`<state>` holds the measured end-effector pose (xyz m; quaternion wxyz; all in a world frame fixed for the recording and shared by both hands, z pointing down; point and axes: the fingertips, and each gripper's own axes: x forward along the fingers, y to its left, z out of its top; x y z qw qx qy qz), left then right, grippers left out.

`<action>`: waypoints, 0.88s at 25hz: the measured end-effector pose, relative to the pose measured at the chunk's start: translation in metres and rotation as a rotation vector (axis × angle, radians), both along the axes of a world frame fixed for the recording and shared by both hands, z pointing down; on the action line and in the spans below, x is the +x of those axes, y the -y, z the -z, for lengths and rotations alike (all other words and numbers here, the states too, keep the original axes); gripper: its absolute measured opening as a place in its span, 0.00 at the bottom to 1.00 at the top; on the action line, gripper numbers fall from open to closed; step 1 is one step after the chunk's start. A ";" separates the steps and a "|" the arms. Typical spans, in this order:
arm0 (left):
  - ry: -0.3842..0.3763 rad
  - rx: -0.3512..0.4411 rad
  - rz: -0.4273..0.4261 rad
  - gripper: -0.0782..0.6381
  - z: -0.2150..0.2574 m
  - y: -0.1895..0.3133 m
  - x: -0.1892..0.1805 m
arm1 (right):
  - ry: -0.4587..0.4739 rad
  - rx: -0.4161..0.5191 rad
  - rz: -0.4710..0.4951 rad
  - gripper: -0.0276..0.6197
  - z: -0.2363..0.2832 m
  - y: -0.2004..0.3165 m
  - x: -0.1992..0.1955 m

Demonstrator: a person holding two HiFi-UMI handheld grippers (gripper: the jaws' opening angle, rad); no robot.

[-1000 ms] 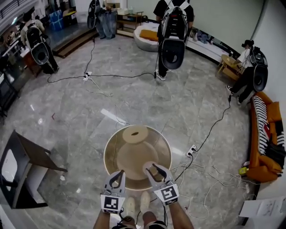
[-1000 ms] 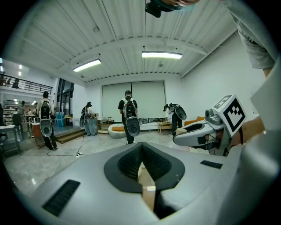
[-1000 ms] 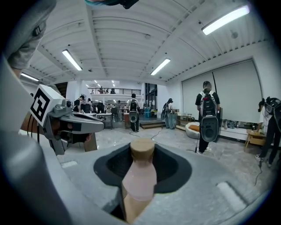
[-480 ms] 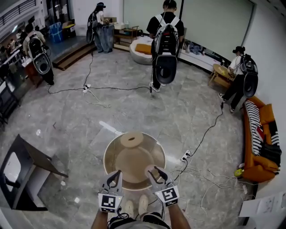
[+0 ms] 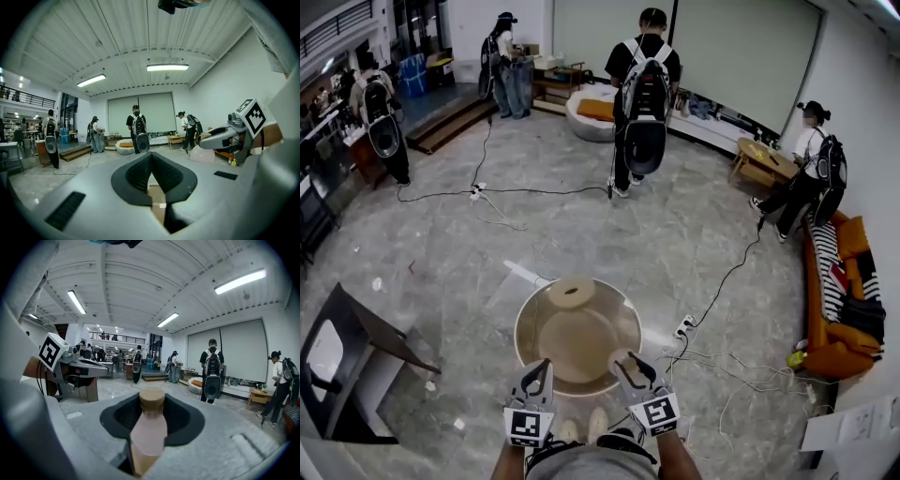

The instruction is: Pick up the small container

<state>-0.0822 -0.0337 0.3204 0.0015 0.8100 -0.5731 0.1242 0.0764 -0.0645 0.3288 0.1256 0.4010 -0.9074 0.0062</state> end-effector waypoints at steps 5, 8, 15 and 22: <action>-0.001 -0.001 0.006 0.13 -0.005 -0.002 -0.002 | -0.003 0.004 -0.004 0.25 -0.005 -0.003 0.002; 0.002 0.002 0.007 0.13 -0.003 -0.001 -0.001 | -0.005 0.009 -0.005 0.25 -0.004 -0.002 0.004; 0.006 -0.002 0.010 0.13 0.000 0.000 0.005 | -0.005 0.005 0.009 0.25 0.001 0.001 0.006; 0.002 0.001 0.017 0.13 0.000 0.004 0.003 | -0.004 0.008 0.017 0.25 0.001 0.005 0.004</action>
